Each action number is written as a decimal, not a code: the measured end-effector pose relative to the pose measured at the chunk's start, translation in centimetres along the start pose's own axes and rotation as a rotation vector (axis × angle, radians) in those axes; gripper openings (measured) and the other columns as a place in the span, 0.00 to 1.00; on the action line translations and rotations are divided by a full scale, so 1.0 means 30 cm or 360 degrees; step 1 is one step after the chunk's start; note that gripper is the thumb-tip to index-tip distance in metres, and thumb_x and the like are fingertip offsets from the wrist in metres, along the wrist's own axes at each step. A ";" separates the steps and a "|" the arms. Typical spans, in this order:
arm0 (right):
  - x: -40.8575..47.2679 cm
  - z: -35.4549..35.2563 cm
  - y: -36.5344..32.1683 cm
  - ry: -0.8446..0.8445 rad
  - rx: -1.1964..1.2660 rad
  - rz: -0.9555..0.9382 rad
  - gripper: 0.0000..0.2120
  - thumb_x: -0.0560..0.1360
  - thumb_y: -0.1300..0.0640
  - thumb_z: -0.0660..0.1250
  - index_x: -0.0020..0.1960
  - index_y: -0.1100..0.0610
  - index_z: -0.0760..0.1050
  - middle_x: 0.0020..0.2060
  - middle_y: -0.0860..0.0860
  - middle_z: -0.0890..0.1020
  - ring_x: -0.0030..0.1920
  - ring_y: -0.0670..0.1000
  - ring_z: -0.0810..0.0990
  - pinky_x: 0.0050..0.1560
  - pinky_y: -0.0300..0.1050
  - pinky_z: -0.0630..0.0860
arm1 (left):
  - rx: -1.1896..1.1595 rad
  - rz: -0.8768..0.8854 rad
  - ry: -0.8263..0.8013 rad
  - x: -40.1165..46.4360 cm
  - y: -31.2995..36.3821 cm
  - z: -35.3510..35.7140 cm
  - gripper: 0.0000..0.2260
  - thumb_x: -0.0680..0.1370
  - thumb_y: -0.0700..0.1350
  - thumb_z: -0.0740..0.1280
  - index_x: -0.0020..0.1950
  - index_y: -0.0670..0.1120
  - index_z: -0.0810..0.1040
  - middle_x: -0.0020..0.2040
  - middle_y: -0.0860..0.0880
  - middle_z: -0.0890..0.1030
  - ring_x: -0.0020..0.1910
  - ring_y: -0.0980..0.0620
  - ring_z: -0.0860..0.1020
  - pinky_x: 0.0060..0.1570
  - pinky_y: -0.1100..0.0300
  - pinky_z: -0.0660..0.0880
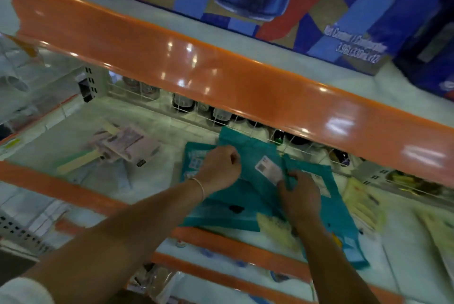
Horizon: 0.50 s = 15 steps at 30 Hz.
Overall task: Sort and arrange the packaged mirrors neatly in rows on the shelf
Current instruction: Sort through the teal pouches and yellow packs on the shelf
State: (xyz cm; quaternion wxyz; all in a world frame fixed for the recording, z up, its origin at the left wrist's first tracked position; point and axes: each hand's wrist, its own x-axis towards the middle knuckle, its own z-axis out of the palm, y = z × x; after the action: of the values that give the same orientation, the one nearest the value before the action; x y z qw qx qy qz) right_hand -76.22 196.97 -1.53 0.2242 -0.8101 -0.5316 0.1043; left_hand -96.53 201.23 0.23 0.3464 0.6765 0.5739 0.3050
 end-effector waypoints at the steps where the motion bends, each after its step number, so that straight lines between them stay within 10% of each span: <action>1: 0.000 -0.011 0.030 0.0003 -0.0046 0.0092 0.23 0.73 0.44 0.68 0.65 0.53 0.74 0.60 0.58 0.78 0.61 0.61 0.76 0.60 0.57 0.73 | -0.0014 0.0042 -0.0027 -0.002 0.015 0.025 0.06 0.78 0.42 0.62 0.45 0.45 0.78 0.41 0.50 0.80 0.41 0.53 0.77 0.36 0.63 0.74; 7: 0.014 -0.121 0.194 -0.0108 -0.0026 0.0551 0.38 0.70 0.32 0.67 0.71 0.52 0.64 0.67 0.60 0.69 0.67 0.65 0.67 0.66 0.65 0.67 | -0.0171 0.0087 -0.0193 -0.016 0.125 0.157 0.07 0.78 0.40 0.62 0.50 0.40 0.78 0.42 0.46 0.79 0.35 0.54 0.73 0.31 0.66 0.67; 15: 0.106 -0.163 0.400 -0.0375 0.0125 0.0609 0.57 0.42 0.19 0.69 0.65 0.46 0.67 0.59 0.53 0.75 0.60 0.61 0.75 0.57 0.62 0.77 | -0.0468 -0.0509 -0.0591 -0.022 0.272 0.317 0.09 0.78 0.39 0.61 0.57 0.39 0.74 0.41 0.40 0.79 0.37 0.45 0.80 0.38 0.55 0.82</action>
State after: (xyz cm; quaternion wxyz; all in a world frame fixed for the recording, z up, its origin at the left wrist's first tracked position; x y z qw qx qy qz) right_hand -63.15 194.63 -2.69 0.1681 -0.8690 -0.3864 0.2593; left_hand -84.32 198.62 1.45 0.5837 0.5641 0.5497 0.1972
